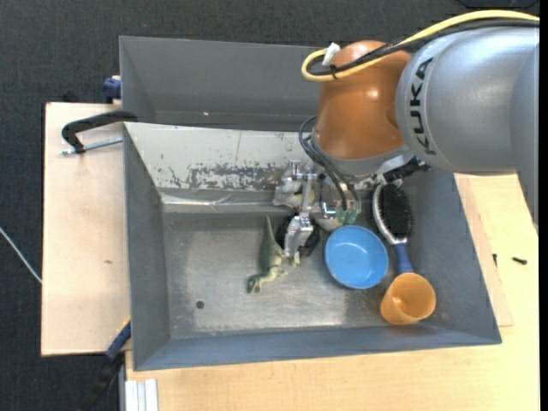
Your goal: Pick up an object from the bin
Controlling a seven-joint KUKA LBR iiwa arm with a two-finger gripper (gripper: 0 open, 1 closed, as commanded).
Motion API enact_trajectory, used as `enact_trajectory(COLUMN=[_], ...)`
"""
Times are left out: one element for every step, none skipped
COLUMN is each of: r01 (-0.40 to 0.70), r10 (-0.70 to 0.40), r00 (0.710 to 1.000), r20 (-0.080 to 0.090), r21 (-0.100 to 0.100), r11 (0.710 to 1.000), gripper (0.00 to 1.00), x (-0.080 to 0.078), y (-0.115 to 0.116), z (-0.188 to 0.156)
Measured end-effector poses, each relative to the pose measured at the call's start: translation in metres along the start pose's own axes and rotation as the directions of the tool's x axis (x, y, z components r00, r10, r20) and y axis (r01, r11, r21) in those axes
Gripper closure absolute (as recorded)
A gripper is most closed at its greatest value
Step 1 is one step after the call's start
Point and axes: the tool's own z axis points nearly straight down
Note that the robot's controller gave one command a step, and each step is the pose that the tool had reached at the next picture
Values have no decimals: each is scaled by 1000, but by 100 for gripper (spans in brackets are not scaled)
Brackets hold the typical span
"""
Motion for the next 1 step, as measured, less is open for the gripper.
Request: enact_trajectory(r01=[65], r10=[-65], r00=[998], r20=[15], r21=[-3], r11=[998], gripper=[0], x=[-11], y=[-36], z=[76])
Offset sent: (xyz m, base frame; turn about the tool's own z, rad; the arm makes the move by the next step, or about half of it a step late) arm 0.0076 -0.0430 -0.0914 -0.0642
